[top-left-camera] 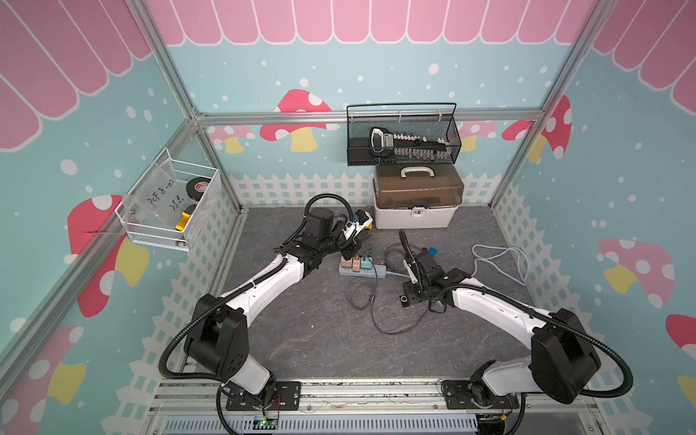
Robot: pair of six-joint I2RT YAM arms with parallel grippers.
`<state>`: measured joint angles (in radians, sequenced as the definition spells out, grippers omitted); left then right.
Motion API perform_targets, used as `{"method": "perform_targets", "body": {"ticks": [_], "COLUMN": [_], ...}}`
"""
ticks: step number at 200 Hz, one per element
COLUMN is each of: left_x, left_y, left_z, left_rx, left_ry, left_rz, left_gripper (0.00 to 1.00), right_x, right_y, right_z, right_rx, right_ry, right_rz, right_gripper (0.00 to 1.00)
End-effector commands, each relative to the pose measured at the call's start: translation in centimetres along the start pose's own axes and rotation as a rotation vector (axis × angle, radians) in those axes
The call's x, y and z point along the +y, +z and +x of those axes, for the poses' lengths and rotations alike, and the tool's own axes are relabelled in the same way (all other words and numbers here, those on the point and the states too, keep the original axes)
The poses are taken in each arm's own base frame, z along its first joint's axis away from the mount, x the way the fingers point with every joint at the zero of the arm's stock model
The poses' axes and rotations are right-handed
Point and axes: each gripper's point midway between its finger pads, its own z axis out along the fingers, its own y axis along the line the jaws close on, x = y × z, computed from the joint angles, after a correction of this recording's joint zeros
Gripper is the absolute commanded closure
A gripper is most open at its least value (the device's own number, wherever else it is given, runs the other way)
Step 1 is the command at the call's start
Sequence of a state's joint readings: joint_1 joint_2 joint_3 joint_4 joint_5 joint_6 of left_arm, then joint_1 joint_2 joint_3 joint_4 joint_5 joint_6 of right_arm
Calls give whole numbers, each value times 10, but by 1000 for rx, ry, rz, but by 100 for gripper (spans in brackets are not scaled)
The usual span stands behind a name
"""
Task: Charge mp3
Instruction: Place the MP3 player at the center of the board, then adjust the mp3 player at the center of the board.
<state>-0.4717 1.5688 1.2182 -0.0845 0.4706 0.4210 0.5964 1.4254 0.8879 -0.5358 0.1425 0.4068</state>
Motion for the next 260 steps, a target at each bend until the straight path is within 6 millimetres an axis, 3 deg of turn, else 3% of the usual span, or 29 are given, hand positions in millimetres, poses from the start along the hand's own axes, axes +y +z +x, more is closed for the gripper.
{"method": "perform_targets", "body": {"ticks": [1, 32, 93, 128, 155, 186, 230, 260], "left_x": [-1, -4, -5, -4, -2, -1, 2, 5], "left_y": [-7, -7, -5, -2, -1, -1, 4, 5], "left_z": [-15, -13, -10, -7, -7, -6, -6, -8], "left_rx": [-35, -27, -18, -9, -7, 5, 7, 5], "left_ry": [9, 7, 4, 3, 1, 11, 7, 9], "left_rz": [-3, 3, 4, 2, 1, -6, -9, -12], "left_gripper": [100, 100, 100, 100, 100, 100, 100, 100], "right_x": [-22, -31, -20, -7, 12, 35, 52, 50], "right_y": [10, 21, 49, 47, 45, 35, 35, 17], "right_z": [28, 43, 42, 37, 27, 29, -10, -26], "right_rx": [88, 124, 140, 101, 81, 72, -12, -57], "right_ry": [36, 39, 64, 103, 130, 149, 117, -44], "right_rz": [117, 171, 174, 146, 116, 86, 59, 56], "right_gripper": [49, 49, 51, 53, 56, 55, 55, 51]}}
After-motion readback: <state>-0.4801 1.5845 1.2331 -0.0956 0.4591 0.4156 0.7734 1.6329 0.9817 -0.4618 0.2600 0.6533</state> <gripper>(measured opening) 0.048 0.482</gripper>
